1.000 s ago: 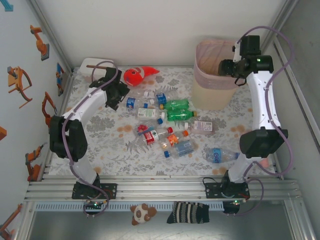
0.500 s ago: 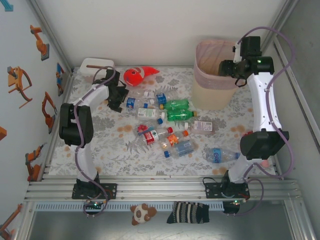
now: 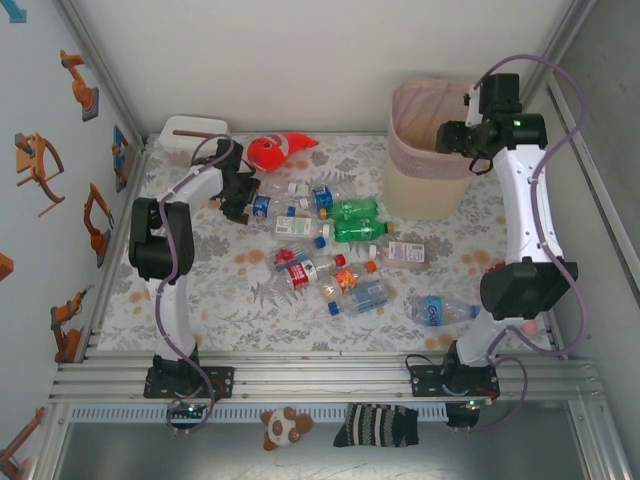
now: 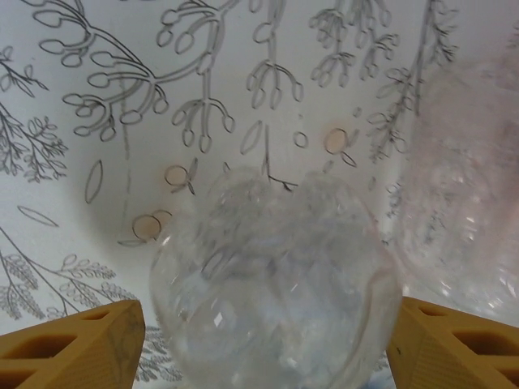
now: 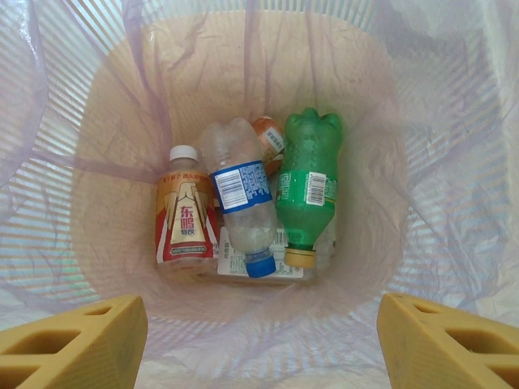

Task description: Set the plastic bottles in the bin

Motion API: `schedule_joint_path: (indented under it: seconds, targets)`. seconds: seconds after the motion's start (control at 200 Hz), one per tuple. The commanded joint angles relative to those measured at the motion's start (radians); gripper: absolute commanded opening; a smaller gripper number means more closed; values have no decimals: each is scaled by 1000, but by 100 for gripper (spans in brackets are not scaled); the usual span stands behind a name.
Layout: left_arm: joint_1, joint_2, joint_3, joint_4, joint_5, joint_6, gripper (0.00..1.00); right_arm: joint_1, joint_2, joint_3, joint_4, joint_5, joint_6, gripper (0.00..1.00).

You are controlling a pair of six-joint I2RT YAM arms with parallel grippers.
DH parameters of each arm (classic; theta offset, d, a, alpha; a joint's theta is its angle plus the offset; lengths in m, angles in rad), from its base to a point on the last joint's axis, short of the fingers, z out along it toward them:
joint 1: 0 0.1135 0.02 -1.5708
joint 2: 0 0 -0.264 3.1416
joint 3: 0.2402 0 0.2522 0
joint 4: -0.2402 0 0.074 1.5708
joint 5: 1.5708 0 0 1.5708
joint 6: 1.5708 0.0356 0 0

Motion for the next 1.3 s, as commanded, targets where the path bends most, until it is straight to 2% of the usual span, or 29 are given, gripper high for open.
schedule_joint_path:
  seconds: [0.0,0.225,0.471,0.881,1.047,1.177,1.297]
  targets:
    - [10,31,17,-42,4,-30,74,6,-35,-13,7,-10,-2,74]
    - [23,41,-3,-35,6,-43,68,8,-49,-34,18,-8,-6,74]
    - [30,20,-27,-20,4,-61,57,11,-58,-38,21,-6,-11,73]
    - [56,-150,-108,13,-37,-31,55,23,-100,-31,11,-16,-13,73]
    - [56,-266,-155,57,-76,41,55,26,-128,-41,28,-87,-7,74]
    - [42,-358,-158,129,-84,196,55,30,-176,-101,101,-206,2,74]
    - [27,-460,-215,277,-55,329,54,33,-238,-181,210,-329,27,74]
